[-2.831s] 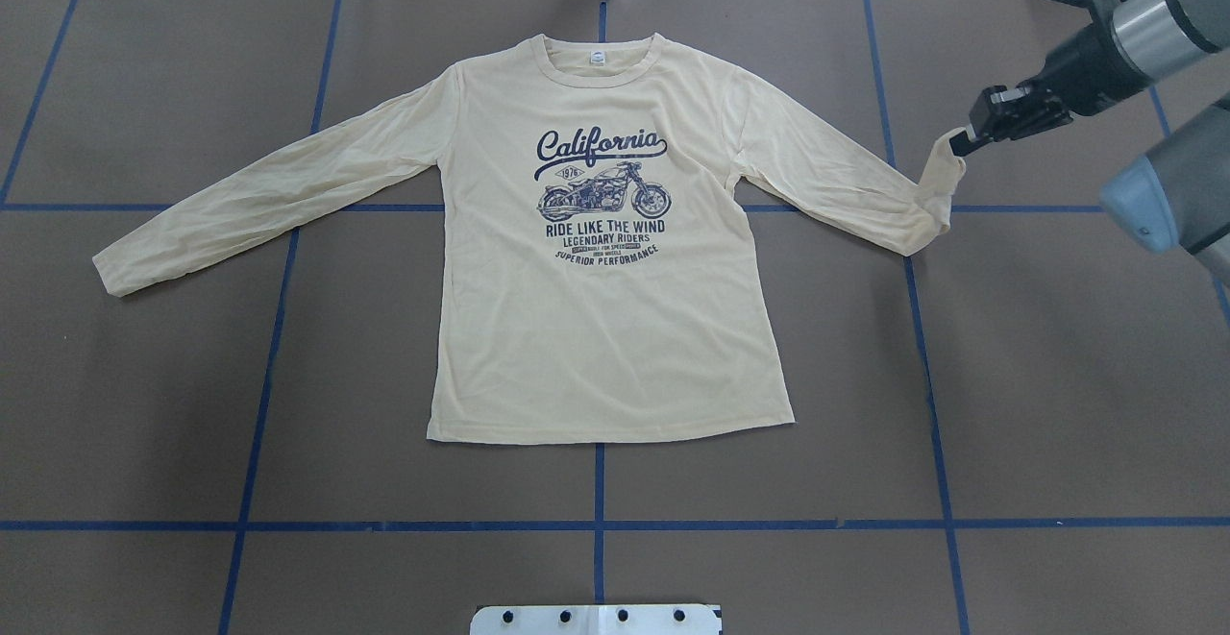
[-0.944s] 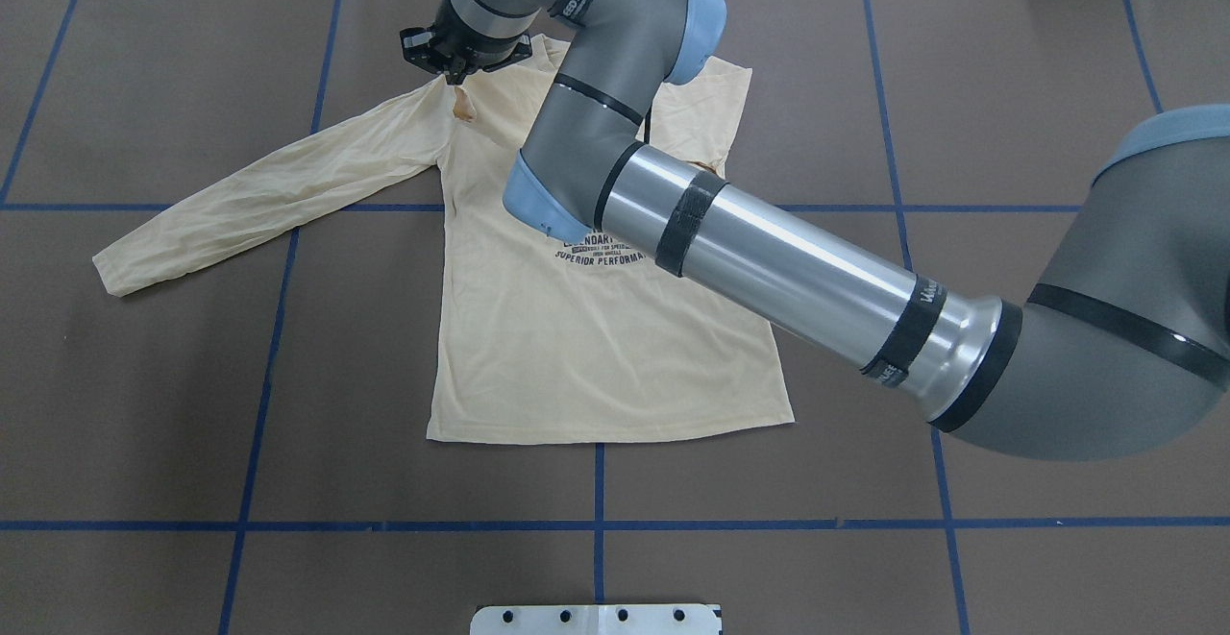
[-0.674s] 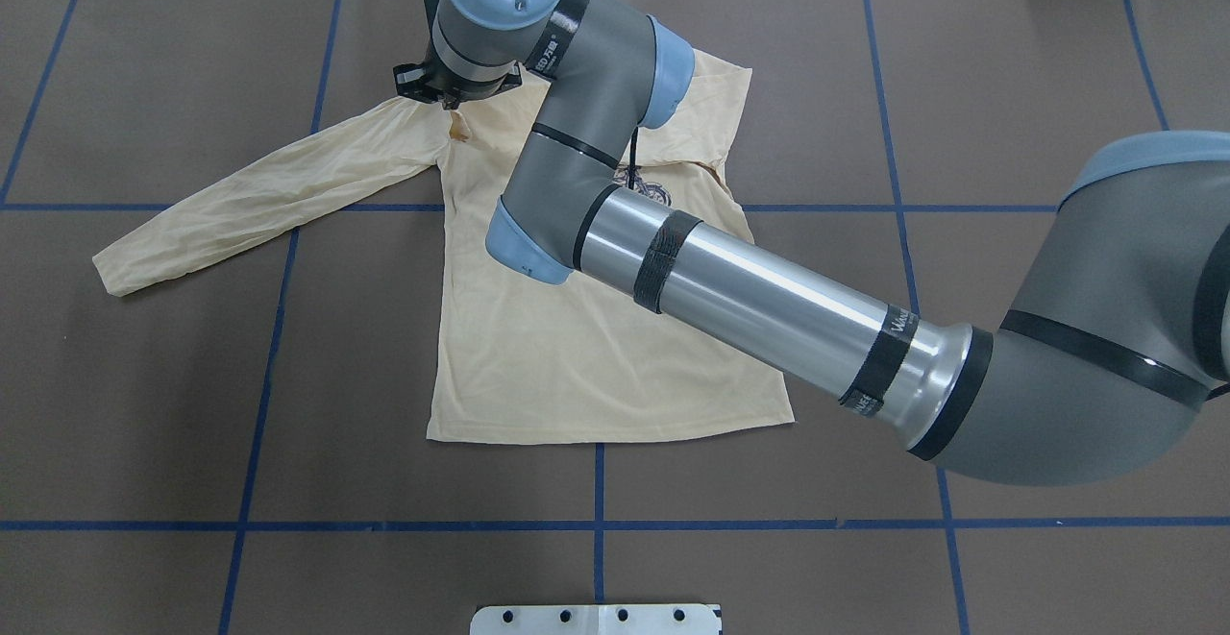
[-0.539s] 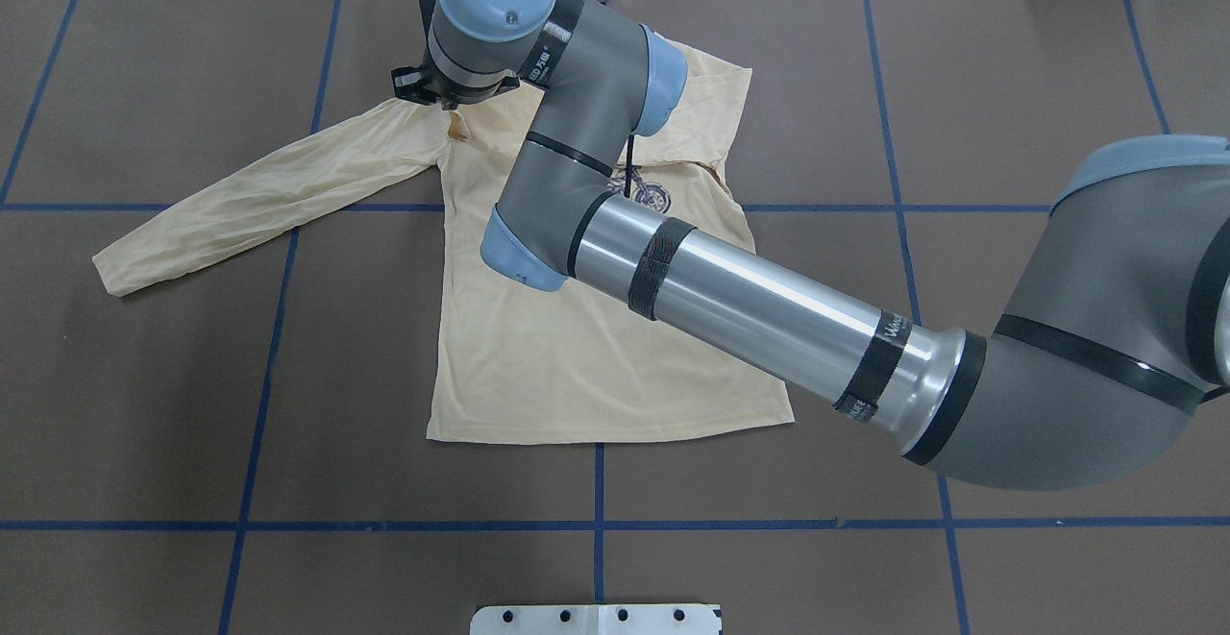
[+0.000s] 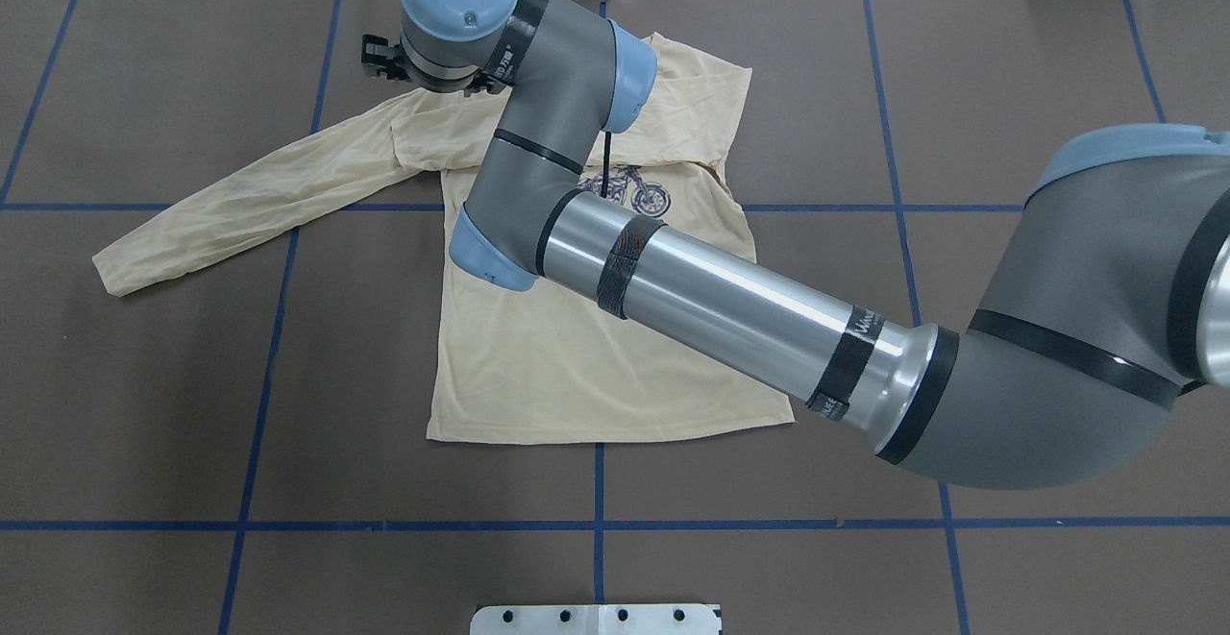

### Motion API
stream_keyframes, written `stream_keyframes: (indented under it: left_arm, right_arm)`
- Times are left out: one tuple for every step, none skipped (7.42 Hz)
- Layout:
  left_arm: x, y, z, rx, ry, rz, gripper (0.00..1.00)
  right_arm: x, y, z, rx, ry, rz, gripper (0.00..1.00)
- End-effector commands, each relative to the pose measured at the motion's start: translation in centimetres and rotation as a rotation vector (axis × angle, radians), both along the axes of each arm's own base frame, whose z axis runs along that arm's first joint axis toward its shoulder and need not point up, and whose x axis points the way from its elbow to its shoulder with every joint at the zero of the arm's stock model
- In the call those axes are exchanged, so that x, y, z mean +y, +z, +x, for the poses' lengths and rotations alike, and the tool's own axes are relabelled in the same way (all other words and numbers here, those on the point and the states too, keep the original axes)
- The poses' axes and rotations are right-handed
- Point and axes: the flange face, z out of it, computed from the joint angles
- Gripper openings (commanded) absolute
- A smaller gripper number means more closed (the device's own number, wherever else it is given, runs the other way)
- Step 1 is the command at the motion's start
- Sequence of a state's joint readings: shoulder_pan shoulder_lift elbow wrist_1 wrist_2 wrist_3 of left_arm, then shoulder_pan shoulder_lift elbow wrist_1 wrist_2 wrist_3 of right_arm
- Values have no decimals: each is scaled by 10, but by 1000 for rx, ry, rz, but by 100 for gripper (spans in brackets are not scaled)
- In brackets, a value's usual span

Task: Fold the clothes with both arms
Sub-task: 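Carry the sleeve cuff with the right gripper across the shirt toward the collar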

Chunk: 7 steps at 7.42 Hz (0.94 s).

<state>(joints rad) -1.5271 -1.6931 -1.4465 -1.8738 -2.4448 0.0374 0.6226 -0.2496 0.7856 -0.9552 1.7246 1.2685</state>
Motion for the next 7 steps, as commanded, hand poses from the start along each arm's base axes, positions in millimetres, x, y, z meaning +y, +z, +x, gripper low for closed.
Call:
stream_keyframes:
  left_arm:
    - [-3,-8,0,7,-27,-17,100]
    - [-3,-18,2,18,-62,-47,100]
    - [-5,-31,23,30,-76,-55,100]
    - [-2,-35,42,53,-107,-61,100]
    - [9,-31,60,82,-132,-81,100]
    - [23,-27,82,113,-164,-103,100]
    - [31,-30,110,128,-234,-135,100]
  right_arm:
    - [3,8,8,-25,16,-36,98]
    - [13,34,25,-41,7,-29,98]
    - [19,54,49,12,-14,-69,99]
    - [28,62,63,71,-36,-104,99]
    - [40,79,82,132,-63,-112,99]
    - [50,104,112,223,-102,-107,99]
    - [59,132,150,296,-154,-118,99]
